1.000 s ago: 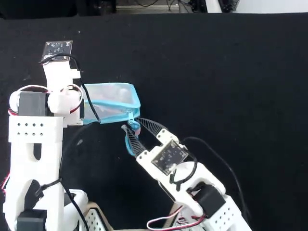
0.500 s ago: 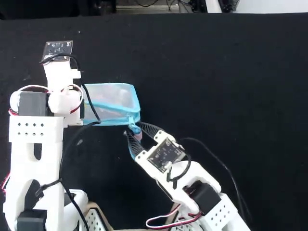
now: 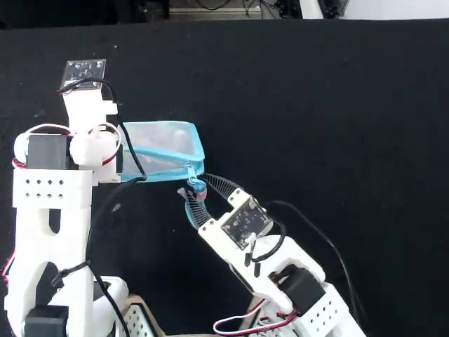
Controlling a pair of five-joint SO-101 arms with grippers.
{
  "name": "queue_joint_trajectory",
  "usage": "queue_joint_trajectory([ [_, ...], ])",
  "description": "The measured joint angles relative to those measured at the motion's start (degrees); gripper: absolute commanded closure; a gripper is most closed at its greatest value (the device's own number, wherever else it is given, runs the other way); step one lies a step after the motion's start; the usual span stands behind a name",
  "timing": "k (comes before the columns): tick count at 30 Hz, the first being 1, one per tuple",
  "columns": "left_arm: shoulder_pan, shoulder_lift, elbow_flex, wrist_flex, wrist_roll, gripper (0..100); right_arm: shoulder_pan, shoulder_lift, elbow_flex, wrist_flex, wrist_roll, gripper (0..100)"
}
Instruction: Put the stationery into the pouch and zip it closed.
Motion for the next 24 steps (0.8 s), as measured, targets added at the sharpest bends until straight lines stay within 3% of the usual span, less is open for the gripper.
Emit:
queue_joint_trajectory([
  [19, 0.0, 0.0, 0.0, 0.0, 0.0, 97, 0.0, 0.0, -1.9, 1.7, -0.1, 89.6],
  [24, 0.0, 0.0, 0.0, 0.0, 0.0, 97, 0.0, 0.0, -2.5, 1.7, -4.1, 89.6],
])
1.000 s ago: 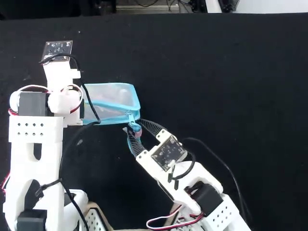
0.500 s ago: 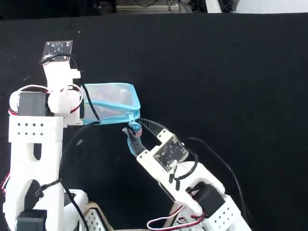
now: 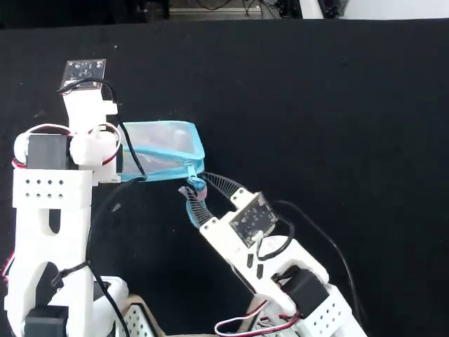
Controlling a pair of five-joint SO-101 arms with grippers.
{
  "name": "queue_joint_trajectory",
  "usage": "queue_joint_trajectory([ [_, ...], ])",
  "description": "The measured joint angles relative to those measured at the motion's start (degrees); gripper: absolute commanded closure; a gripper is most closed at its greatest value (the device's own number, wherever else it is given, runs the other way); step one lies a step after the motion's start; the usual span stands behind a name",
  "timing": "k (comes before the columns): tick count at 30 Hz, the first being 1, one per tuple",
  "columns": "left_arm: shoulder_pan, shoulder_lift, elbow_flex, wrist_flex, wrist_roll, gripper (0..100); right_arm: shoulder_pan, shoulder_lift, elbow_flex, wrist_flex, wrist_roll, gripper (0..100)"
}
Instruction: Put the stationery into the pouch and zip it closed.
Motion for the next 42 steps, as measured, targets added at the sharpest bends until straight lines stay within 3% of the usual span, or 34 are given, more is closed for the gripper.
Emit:
queue_joint_trajectory([
  [22, 0.0, 0.0, 0.0, 0.0, 0.0, 97, 0.0, 0.0, -3.5, 4.4, -0.5, 89.7],
  [26, 0.0, 0.0, 0.0, 0.0, 0.0, 97, 0.0, 0.0, -3.5, 4.4, -0.5, 99.2],
  [33, 0.0, 0.0, 0.0, 0.0, 0.0, 97, 0.5, 0.0, -3.5, 4.4, -0.5, 98.8],
  [42, 0.0, -0.4, 0.1, -0.1, 0.0, 97, 7.4, -0.1, -3.5, 0.9, -0.4, 98.8],
])
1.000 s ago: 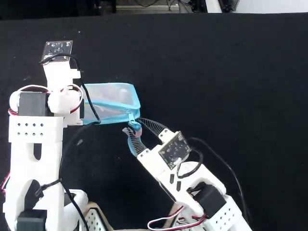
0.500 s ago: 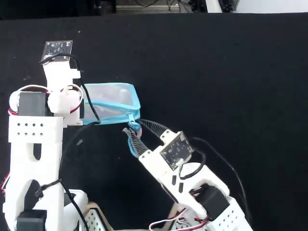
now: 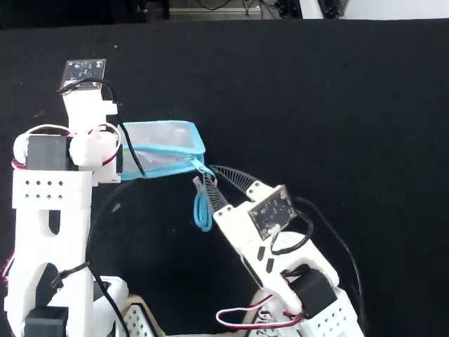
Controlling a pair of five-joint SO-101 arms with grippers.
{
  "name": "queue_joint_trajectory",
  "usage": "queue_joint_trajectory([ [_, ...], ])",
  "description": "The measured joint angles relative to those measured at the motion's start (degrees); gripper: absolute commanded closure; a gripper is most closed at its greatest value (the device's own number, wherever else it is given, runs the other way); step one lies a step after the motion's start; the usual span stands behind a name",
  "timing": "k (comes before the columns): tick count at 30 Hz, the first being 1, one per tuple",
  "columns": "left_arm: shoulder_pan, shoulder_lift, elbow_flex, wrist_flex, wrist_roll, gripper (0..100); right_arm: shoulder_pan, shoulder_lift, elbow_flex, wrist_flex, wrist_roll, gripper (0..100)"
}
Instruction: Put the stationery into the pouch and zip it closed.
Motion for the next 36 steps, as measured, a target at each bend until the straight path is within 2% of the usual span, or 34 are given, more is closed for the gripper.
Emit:
queue_joint_trajectory([
  [8, 0.0, 0.0, -5.7, 0.4, 0.4, 97, 0.3, 0.0, -2.0, -2.5, 5.2, 98.8],
  [13, 0.0, 0.0, -9.8, 0.4, 0.2, 96, 0.3, 5.9, -11.0, -1.0, 5.7, 98.8],
  [20, 0.0, -0.1, -13.5, 0.4, 0.4, 81, 0.3, 23.1, -25.0, 0.3, 5.9, 98.8],
  [29, -0.1, -1.1, -17.2, 0.5, 0.2, 81, 0.4, 35.2, -33.6, 0.3, 6.1, 98.8],
  [36, -0.1, -11.3, -24.7, 0.5, 0.4, 81, 0.4, 41.5, -41.0, 0.3, 6.1, 98.8],
])
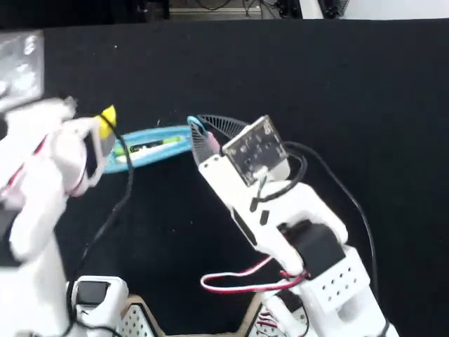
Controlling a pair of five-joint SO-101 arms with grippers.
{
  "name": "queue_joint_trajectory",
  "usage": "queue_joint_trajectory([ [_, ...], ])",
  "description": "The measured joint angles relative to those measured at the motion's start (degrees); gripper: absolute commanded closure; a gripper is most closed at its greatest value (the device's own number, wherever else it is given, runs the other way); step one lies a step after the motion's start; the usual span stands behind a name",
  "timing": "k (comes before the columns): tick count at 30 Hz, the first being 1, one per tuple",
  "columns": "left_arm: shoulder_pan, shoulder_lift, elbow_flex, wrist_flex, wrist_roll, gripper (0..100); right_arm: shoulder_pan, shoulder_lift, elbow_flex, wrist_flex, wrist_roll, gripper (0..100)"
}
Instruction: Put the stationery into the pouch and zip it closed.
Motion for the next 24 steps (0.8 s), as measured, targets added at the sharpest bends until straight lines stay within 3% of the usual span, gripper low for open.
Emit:
queue_joint_trajectory([
  [7, 0.0, -11.3, 1.0, 3.3, -0.4, 81, 0.0, 7.6, -6.1, 0.0, 0.0, 98.8],
  [12, 0.5, -14.8, 11.4, 3.3, -0.4, 81, 0.0, 10.4, -9.7, 0.0, 0.1, 98.8],
  [18, 11.4, -17.1, 25.8, 3.0, -0.4, 81, -0.1, 13.1, -14.9, 3.8, 3.8, 98.8],
  [24, 10.9, -20.4, 39.0, -10.4, -0.6, 81, -0.1, 13.1, -20.0, 13.3, 4.6, 98.8],
])
